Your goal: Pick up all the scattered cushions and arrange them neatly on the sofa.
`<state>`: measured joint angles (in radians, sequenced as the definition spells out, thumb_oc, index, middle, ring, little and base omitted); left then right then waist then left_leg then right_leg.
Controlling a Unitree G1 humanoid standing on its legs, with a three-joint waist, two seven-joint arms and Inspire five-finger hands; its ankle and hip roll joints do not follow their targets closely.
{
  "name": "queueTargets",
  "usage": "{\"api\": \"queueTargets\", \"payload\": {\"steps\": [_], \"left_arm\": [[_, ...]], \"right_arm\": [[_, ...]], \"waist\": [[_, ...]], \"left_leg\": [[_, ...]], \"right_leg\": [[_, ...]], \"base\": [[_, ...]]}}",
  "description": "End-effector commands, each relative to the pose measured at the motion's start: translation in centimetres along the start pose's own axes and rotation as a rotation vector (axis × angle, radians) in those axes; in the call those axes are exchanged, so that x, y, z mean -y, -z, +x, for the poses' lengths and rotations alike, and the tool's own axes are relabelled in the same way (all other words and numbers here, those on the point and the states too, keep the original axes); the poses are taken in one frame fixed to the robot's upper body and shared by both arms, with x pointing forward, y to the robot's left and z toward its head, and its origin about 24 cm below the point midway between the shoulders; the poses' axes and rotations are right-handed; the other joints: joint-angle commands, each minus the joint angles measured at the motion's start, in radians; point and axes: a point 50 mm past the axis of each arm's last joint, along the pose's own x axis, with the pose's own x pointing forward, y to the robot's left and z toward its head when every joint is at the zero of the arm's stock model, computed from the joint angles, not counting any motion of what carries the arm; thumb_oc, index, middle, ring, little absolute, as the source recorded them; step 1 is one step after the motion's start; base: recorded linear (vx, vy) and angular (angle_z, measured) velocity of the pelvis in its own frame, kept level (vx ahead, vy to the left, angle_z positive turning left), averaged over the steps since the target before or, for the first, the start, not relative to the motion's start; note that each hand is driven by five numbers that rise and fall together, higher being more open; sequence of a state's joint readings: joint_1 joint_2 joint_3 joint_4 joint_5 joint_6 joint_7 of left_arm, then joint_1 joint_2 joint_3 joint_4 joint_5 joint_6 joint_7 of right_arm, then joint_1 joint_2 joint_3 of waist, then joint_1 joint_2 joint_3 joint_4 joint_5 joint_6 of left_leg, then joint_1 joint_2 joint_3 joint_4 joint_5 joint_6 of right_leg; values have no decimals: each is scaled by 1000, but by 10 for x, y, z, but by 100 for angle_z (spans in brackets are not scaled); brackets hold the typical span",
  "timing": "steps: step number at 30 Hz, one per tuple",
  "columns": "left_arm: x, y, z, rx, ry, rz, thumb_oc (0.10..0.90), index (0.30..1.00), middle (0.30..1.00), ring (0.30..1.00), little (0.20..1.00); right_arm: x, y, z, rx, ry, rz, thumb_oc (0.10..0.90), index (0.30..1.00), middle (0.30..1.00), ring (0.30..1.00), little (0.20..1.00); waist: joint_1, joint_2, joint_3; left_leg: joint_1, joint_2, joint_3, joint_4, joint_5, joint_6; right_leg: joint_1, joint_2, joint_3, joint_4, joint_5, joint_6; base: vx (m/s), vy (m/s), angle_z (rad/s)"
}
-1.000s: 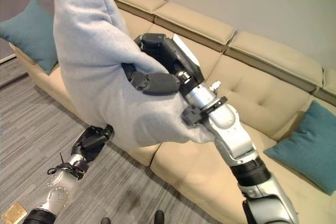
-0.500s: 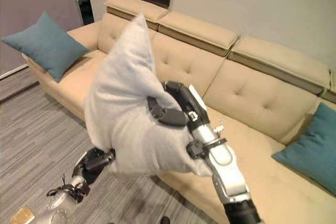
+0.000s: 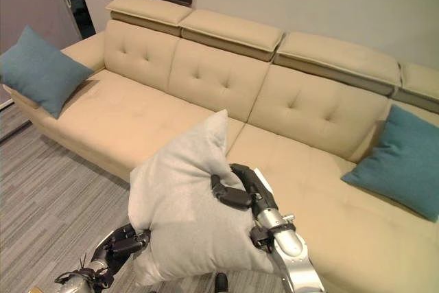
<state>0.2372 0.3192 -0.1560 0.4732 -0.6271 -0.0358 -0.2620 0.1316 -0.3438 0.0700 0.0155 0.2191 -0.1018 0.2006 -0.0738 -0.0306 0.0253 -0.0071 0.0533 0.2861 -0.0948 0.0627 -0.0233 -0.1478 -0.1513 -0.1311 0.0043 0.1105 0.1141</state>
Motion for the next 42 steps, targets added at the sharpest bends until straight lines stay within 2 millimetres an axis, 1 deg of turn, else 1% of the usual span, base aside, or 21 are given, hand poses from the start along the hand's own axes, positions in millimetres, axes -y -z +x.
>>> {"api": "queueTargets", "payload": {"steps": [1,3,5,6,8,9,10,11,14,18,20,24,28,29,31,32,33,35,36,39,42], "left_arm": [[64,-78,33,361,283,8,400,300,300,300,300],[67,-77,34,353,290,10,400,300,300,300,300],[71,-77,36,353,296,16,400,300,300,300,300],[75,-77,37,353,302,32,400,300,300,300,300],[80,-79,37,359,320,50,400,300,300,300,300],[83,-82,38,366,327,65,400,300,300,300,300],[87,-87,39,379,333,86,400,300,300,300,300],[87,-87,39,379,333,87,400,300,300,300,300],[86,-88,38,376,334,98,400,300,300,300,300],[83,-88,36,370,324,127,400,300,300,300,300],[79,-89,35,369,310,135,400,300,300,300,300],[75,-87,34,362,299,135,400,300,300,300,300],[74,-79,33,337,302,124,400,300,300,300,300],[74,-77,32,332,301,117,400,300,300,300,300],[75,-77,32,334,303,116,400,300,300,300,300],[75,-80,32,341,304,120,400,300,300,300,300],[76,-79,32,340,315,118,400,300,300,300,300],[81,-78,34,341,332,110,400,300,300,300,300],[83,-77,34,337,344,109,400,300,300,300,300],[87,-75,35,332,351,95,400,300,300,300,300],[88,-75,36,332,350,92,400,300,300,300,300]], "right_arm": [[-3,-64,18,337,-29,-34,400,300,300,300,300],[0,-63,17,333,-18,-33,400,300,300,300,300],[3,-60,18,308,-17,-52,400,300,300,300,300],[3,-59,20,300,-14,-55,400,300,300,300,300],[5,-57,20,290,-2,-46,400,300,300,300,300],[7,-56,20,286,8,-49,400,300,300,300,300],[10,-53,20,273,43,-51,400,300,300,300,300],[10,-53,20,274,43,-50,400,300,300,300,300],[9,-51,19,267,48,-51,400,300,300,300,300],[3,-50,23,264,40,-34,400,300,300,300,300],[-5,-52,28,276,16,-21,400,300,300,300,300],[-10,-53,30,287,6,-3,400,300,300,300,300],[-10,-50,30,267,1,-13,400,300,300,300,300],[-10,-46,30,249,0,-12,400,300,300,300,300],[-10,-45,29,245,-2,-15,400,300,300,300,300],[-10,-41,28,229,-5,-26,400,300,300,300,300],[-9,-41,27,229,-1,-24,400,300,300,300,300],[-5,-38,23,217,22,-26,400,300,300,300,300],[-2,-37,21,217,34,-27,400,300,300,300,300],[4,-35,17,212,58,-10,400,300,300,300,300],[5,-32,18,193,52,-11,400,300,300,300,300]], "waist": [[-2,-17,2],[-8,-21,7],[-9,-24,24],[5,-28,33],[9,-39,34],[11,-42,33],[22,-44,42],[22,-44,42],[21,-35,26],[21,-36,16],[24,-33,27],[23,-20,41],[8,-12,44],[5,-17,44],[3,-15,49],[8,-23,49],[6,-25,46],[-5,-30,30],[-6,-33,23],[-8,-48,31],[1,-44,40]], "left_leg": [[6,0,-108,137,-131,-20],[-14,12,-111,176,-137,-31],[-62,37,-134,299,-136,-42],[-102,12,-199,322,-131,-43],[-140,-4,-232,306,-137,-42],[-164,-8,-242,292,-123,-42],[-233,-15,-254,267,-71,-50],[-234,-15,-254,268,-72,-50],[-182,-6,-230,204,-70,-39],[-135,-27,-210,197,-95,-8],[-100,-35,-182,188,-113,24],[-62,-37,-158,181,-137,48],[8,-59,-145,152,-167,64],[34,-75,-140,140,-184,68],[45,-78,-143,139,-190,67],[61,-88,-145,138,-204,64],[65,-91,-149,144,-209,61],[73,-89,-156,170,-230,46],[69,-86,-152,203,-243,35],[-14,-38,-127,430,-199,-24],[-62,-15,-121,519,-184,-36]], "right_leg": [[77,53,12,68,-122,13],[87,59,7,55,-127,5],[104,69,6,52,-140,-17],[109,75,22,52,-143,-24],[118,70,31,46,-145,-22],[127,71,35,39,-144,-21],[151,82,48,24,-152,-20],[150,82,48,24,-152,-20],[166,86,59,29,-168,-15],[157,66,86,109,-176,7],[104,49,111,239,-133,41],[34,31,99,362,-95,63],[-18,55,57,308,-109,44],[-53,71,14,220,-91,33],[-58,72,-9,186,-80,34],[-59,66,-75,129,-68,33],[-40,63,-89,110,-66,33],[-14,84,-61,89,-74,18],[14,82,-77,67,-74,12],[78,82,-85,28,-79,-11],[100,89,-84,18,-93,-29]], "base": [[-8,-195,18],[-11,-181,32],[29,-157,11],[41,-33,-9],[114,-9,-43],[209,78,-22],[139,84,-7],[123,116,25],[167,142,-24],[190,209,-50],[141,229,-59],[87,152,-39],[193,92,-18],[149,18,-26],[146,1,-43],[151,-36,-28],[292,-102,-2],[197,-89,5],[111,-77,11],[95,-111,19],[34,-15,-1]]}}
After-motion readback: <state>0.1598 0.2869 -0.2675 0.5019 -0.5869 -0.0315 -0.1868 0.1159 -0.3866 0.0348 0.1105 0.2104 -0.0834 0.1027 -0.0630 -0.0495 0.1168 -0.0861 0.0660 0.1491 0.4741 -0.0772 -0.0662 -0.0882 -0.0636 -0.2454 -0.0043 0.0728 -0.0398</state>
